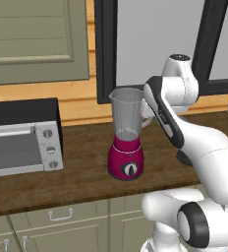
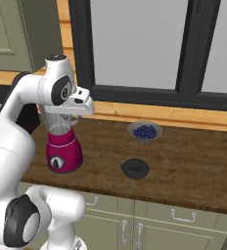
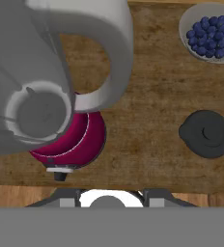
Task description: Close the lid blender by securely placing the lid on top.
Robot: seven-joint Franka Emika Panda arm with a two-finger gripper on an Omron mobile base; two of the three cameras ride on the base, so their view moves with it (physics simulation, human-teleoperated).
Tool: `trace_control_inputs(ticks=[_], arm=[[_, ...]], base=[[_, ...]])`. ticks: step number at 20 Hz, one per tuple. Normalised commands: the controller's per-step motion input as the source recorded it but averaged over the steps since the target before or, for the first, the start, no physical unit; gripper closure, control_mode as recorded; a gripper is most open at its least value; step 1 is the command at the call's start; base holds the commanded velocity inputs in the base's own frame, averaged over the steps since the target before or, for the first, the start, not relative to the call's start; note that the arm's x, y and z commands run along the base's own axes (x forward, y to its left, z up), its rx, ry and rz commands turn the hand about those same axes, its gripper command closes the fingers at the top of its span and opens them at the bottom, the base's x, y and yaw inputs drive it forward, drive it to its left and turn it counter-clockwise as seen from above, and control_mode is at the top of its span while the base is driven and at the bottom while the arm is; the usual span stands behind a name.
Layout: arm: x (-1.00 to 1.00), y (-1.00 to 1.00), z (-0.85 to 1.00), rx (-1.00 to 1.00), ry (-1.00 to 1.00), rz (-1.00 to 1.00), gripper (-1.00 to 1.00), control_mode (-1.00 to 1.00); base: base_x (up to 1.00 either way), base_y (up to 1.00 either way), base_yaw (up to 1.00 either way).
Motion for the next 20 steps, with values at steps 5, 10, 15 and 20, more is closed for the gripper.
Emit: trace_control_inputs(ticks=[5, 10, 15, 20], arm=[[-0.23, -0.26, -0.19, 0.00, -0.07, 0.00, -1.00, -1.00], [-0.26, -0.59, -0.33, 0.04, -0.14, 0.00, -1.00, -1.00], [-0.05, -0.49, -0.37, 0.00, -0.03, 0.00, -1.00, -1.00], [-0.05, -0.63, -0.38, 0.00, 0.00, 0.00, -1.00, -1.00]], base=[[0.00, 0.00, 0.00], [0.00, 0.00, 0.00], [0.00, 0.00, 0.00], [0.00, 0.00, 0.00]])
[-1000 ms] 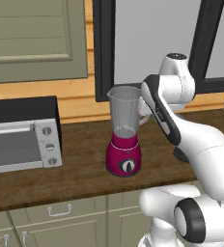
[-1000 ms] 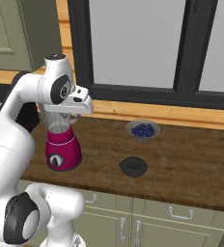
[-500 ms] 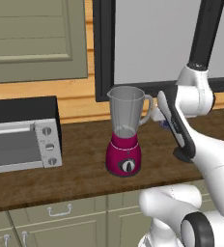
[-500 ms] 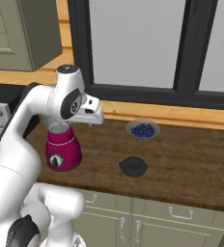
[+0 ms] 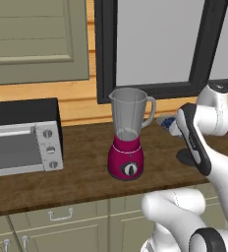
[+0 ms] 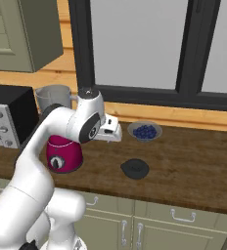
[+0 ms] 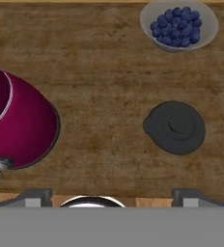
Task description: Close the lid blender by securely placing the lid on top.
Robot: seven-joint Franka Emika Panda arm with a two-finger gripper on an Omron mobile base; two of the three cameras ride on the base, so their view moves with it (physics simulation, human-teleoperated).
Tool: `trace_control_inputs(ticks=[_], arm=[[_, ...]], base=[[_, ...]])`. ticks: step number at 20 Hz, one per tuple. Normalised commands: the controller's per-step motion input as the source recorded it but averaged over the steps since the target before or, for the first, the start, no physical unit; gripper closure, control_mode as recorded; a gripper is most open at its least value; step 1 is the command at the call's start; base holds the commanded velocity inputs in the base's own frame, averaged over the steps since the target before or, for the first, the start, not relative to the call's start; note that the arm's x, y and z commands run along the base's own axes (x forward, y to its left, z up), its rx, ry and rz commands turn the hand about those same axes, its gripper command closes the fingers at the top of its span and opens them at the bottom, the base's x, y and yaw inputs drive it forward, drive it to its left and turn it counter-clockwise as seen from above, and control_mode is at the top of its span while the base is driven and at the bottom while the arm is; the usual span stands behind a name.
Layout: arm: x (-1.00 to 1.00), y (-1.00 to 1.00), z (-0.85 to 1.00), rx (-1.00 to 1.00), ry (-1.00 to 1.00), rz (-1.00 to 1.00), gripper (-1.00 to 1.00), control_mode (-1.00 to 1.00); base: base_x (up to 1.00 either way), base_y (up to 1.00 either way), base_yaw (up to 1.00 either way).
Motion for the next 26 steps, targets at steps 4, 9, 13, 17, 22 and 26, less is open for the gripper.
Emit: trace_control_inputs(ticks=[4, 9, 13, 17, 22, 26], arm=[[-0.01, -0.61, -0.21, 0.00, 0.02, 0.00, -1.00, -1.00], [0.00, -0.54, -0.24, 0.00, 0.05, 0.00, -1.00, -1.00], [0.00, -0.41, -0.35, -0.01, 0.06, 0.00, -1.00, -1.00], [0.01, -0.33, -0.55, 0.00, 0.07, 0.00, -1.00, -1.00], [0.02, -0.12, -0.41, 0.00, 0.01, 0.00, -1.00, -1.00], [0.11, -0.01, -0.22, 0.00, 0.00, 0.00, -1.00, -1.00]], base=[[0.00, 0.00, 0.00], [0.00, 0.00, 0.00], [0.00, 0.00, 0.00], [0.00, 0.00, 0.00], [0.00, 0.00, 0.00], [0.00, 0.00, 0.00]])
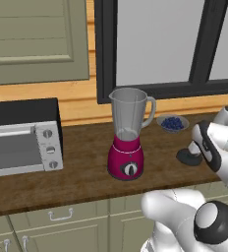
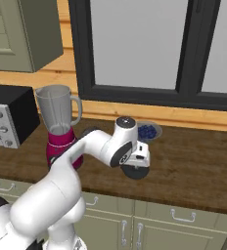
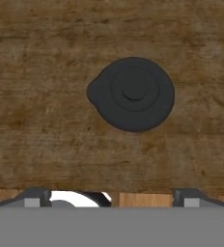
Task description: Close the lid blender by securely placing the lid on top.
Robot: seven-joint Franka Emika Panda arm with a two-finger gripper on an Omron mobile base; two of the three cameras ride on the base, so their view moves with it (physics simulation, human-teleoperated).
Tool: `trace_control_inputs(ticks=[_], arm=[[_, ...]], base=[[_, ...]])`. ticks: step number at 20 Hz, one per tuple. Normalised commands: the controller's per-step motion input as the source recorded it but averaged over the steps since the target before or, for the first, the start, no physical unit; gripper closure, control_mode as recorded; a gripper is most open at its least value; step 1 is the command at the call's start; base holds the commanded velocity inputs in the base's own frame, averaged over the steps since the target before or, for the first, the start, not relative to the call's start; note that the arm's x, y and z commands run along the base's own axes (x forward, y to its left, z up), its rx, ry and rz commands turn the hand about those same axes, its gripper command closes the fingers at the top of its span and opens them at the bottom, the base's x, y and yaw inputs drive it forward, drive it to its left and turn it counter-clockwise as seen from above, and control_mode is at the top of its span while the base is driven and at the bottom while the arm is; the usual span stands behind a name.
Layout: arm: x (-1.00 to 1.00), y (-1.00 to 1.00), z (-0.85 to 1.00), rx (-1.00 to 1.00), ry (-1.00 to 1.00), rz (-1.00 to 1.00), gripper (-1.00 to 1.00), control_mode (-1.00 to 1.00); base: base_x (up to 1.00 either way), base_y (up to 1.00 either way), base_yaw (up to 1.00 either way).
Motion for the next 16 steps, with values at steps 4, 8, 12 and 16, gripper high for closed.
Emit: trace_control_inputs(ticks=[4, 8, 12, 16], arm=[[0.21, 0.00, -0.11, 0.00, 0.01, 0.00, -1.00, -1.00], [0.27, 0.00, -0.11, 0.00, 0.02, 0.00, -1.00, -1.00], [0.28, -0.02, -0.09, 0.00, 0.04, 0.00, -1.00, -1.00], [0.21, -0.10, -0.10, 0.00, 0.02, 0.00, -1.00, -1.00]], base=[[0.00, 0.00, 0.00], [0.00, 0.00, 0.00], [0.00, 0.00, 0.00], [0.00, 0.00, 0.00]])
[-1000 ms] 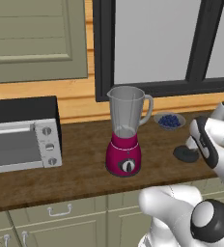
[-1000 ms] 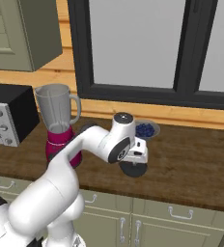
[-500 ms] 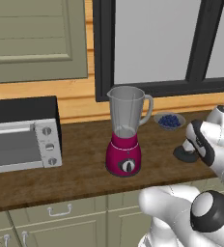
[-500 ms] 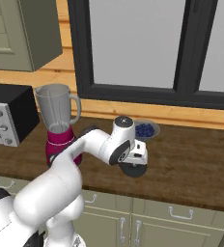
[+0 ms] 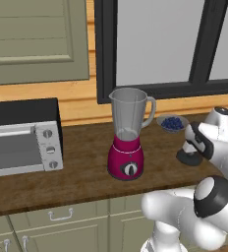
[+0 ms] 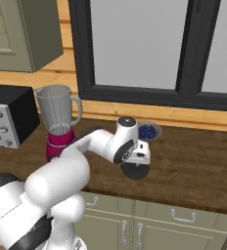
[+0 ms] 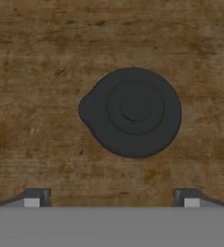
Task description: Close the lid blender by securely placing the lid on top.
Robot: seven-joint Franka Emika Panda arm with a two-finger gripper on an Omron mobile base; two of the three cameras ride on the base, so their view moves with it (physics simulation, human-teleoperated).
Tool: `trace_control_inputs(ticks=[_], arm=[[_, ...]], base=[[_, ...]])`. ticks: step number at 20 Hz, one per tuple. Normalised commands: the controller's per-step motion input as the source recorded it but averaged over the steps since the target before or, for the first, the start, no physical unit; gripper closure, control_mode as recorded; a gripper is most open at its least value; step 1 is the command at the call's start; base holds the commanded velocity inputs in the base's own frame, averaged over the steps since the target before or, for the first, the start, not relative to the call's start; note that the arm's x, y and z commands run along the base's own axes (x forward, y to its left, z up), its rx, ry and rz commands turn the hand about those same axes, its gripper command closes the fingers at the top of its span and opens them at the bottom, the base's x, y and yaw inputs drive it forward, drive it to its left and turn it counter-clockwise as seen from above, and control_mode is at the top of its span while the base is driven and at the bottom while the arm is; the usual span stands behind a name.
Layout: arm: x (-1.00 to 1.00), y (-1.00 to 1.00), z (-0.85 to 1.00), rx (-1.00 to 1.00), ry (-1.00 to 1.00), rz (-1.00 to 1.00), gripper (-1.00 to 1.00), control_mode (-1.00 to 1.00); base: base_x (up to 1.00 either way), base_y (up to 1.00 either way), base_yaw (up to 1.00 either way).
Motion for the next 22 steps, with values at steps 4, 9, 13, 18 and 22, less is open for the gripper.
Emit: trace_control_inputs(ticks=[4, 9, 13, 18, 22], arm=[[0.20, -0.14, -0.13, 0.01, 0.01, 0.01, -1.00, -1.00], [0.19, -0.13, -0.17, 0.01, 0.01, 0.02, -1.00, -1.00], [0.19, -0.13, -0.22, 0.01, 0.01, 0.03, -1.00, -1.00], [0.18, -0.11, -0.32, 0.01, 0.00, 0.06, -1.00, -1.00], [0.16, -0.02, -0.24, 0.00, 0.00, 0.04, -1.00, -1.00]], base=[[0.00, 0.00, 0.00], [0.00, 0.00, 0.00], [0.00, 0.00, 0.00], [0.00, 0.00, 0.00], [0.00, 0.00, 0.00]])
